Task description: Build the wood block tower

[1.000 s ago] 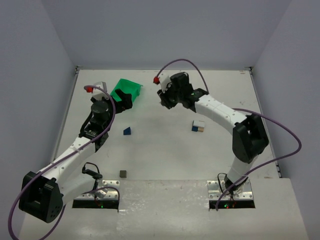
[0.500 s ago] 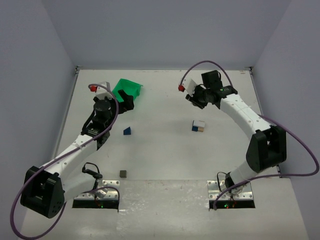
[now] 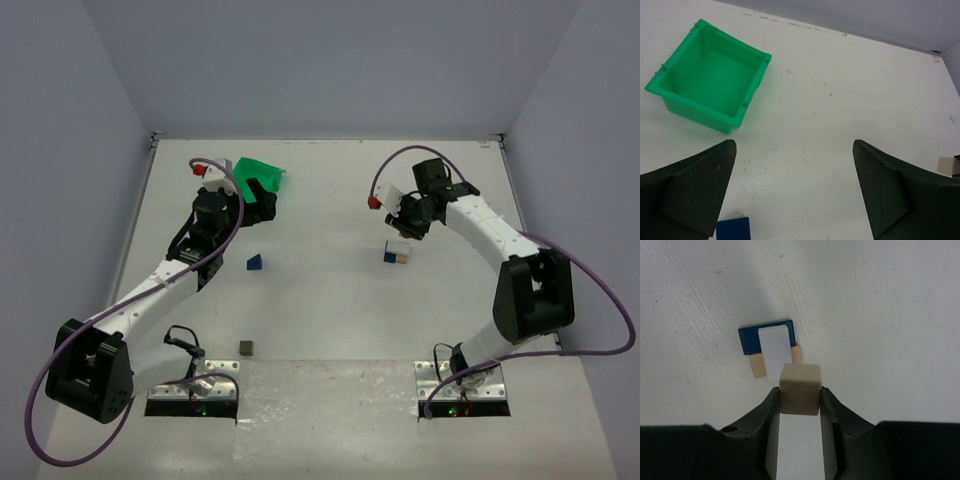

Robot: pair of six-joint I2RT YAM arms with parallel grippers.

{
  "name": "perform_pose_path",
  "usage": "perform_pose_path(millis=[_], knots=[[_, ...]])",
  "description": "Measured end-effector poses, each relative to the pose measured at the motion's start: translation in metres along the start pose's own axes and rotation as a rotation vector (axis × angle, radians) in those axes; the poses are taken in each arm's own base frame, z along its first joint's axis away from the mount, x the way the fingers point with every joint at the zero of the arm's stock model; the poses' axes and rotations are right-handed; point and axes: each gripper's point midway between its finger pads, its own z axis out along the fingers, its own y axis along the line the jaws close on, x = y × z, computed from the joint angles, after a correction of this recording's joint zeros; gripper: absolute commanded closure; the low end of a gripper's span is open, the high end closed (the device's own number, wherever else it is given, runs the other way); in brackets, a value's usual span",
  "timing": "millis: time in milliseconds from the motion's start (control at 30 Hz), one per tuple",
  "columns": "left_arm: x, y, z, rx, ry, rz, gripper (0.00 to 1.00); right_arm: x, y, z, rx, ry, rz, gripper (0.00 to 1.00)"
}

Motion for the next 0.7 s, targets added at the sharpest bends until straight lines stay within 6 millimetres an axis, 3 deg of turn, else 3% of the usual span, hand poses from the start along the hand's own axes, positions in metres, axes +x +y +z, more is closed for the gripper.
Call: perform_pose_path(millis=[700], knots=[[0.008,-0.001,0.0,0.014,0.034,0.01,0.0,0.017,0.024,0.031,-0.142,0.032,-0.022,0.84]])
